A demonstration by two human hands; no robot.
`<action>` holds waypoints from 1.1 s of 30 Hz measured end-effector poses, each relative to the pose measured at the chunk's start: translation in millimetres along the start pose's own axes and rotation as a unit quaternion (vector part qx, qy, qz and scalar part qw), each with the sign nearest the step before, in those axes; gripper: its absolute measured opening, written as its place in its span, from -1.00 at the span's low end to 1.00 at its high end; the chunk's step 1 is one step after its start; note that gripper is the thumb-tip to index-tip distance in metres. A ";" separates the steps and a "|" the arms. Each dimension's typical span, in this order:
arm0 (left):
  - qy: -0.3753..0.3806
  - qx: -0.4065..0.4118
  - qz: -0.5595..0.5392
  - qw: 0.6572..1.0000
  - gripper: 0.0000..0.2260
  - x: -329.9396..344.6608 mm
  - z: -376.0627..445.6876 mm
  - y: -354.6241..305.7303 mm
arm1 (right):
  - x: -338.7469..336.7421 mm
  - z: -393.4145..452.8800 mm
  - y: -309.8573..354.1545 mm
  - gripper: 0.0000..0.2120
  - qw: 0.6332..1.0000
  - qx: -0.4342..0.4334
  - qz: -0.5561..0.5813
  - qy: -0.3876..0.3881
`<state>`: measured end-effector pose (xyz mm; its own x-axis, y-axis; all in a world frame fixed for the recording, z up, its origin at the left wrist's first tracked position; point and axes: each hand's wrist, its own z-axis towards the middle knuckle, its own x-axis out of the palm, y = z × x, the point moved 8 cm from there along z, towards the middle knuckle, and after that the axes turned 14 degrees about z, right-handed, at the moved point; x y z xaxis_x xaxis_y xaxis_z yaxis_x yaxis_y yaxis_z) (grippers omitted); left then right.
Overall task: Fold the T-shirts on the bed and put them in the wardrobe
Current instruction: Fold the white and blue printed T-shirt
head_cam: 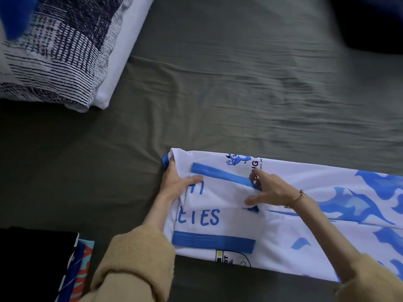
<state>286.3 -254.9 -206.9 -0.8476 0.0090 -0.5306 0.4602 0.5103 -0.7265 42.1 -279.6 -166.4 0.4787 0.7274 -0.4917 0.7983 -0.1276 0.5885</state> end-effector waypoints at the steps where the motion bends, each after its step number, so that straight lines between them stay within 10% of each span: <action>1: -0.002 0.003 -0.004 1.000 -0.17 -0.2 0.1 -0.9 | -1.1 -0.9 0.4 -0.63 1.000 -0.002 0.019 0.009; 11: -0.066 -0.048 -0.045 0.996 -0.27 -7.4 -12.4 -5.7 | -1.6 2.0 -29.7 -0.71 0.955 0.010 0.289 -0.061; 16: -0.235 -0.083 0.117 0.961 -0.46 -15.9 -69.4 -7.3 | -14.8 -9.0 -29.8 -0.78 0.951 0.021 0.179 -0.252; 26: -0.214 -0.034 0.378 0.900 -0.75 -3.1 -68.0 -20.3 | -0.2 -28.2 -29.2 -0.54 0.907 0.002 0.231 -0.353; 33: -0.231 0.006 0.393 0.890 -0.73 2.0 -63.8 -11.3 | 4.6 -30.5 -30.6 -0.53 0.911 -0.020 0.014 -0.412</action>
<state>262.5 -205.7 -171.8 -0.0648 0.0042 -0.9979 0.8681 0.4934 -0.0543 8.7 -251.8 -167.1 0.6239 -0.0301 -0.7809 0.7753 -0.1014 0.6233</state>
